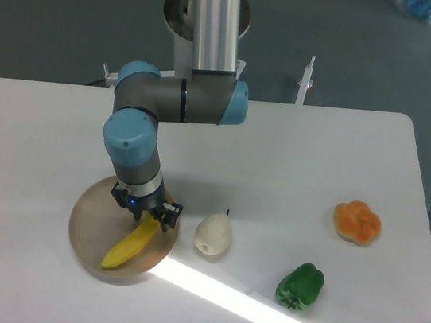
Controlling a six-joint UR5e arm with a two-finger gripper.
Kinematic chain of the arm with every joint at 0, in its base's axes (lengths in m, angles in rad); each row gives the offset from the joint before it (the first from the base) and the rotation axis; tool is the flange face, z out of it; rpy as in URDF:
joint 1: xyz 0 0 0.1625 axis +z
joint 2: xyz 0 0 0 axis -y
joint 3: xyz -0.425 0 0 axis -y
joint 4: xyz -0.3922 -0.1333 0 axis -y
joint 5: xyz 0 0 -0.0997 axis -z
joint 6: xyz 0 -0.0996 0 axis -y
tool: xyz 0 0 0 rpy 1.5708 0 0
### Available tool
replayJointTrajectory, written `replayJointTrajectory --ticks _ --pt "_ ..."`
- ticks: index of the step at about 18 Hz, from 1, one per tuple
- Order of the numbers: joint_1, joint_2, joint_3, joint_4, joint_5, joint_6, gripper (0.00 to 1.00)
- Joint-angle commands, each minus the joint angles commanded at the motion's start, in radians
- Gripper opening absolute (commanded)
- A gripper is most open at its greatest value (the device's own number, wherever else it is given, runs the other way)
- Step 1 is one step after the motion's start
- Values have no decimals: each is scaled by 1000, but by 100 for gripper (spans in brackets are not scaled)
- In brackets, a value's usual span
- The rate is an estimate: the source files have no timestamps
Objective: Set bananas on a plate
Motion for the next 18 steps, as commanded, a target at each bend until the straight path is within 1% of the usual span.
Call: replayJointTrajectory --ticks 1,2,4,7,9,12,14,16,18 --pt "8 5 21 -2 2 2 100" --pt "44 20 43 -6 3 2 100" --pt "77 35 81 -11 2 12 100" --pt "153 41 153 -17 11 98 100" --pt "210 41 175 -17 11 159 100" --pt "284 35 199 -17 12 322 100" --pt "339 35 203 -17 11 434 100" --pt "391 35 215 -17 11 597 100" --pt "417 31 226 -17 14 705 100"
